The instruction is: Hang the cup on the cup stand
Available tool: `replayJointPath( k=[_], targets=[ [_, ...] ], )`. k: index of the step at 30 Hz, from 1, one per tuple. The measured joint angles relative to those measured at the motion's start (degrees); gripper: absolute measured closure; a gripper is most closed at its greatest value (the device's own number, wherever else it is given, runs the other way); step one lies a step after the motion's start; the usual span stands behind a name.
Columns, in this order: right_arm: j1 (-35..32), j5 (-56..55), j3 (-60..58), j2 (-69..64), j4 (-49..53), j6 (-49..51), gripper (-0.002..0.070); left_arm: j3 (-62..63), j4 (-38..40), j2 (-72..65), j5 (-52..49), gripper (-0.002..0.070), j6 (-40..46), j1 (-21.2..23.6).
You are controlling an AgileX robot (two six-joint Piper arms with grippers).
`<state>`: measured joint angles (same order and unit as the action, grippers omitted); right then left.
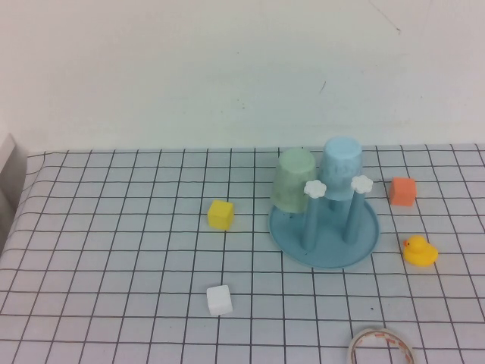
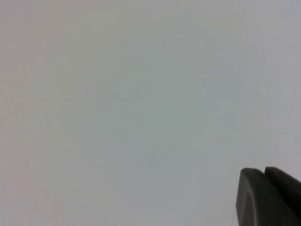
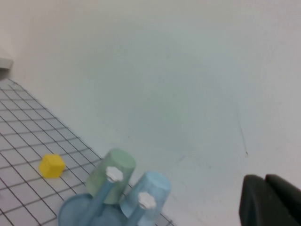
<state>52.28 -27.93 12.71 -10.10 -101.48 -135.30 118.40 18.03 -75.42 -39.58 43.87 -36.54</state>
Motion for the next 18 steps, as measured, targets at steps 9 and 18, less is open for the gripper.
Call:
replayJointPath(
  k=[9, 18],
  targets=[
    [0.0, 3.64, 0.0, 0.0, 0.0, 0.0, 0.0678, -1.28, -7.46, 6.74, -27.06, 0.0675, -8.63, 0.0],
    [0.0, 3.97, 0.0, 0.0, 0.0, 0.92, 0.0678, -25.93, -13.14, 16.75, -17.0, 0.0675, -12.87, 0.0]
  ],
)
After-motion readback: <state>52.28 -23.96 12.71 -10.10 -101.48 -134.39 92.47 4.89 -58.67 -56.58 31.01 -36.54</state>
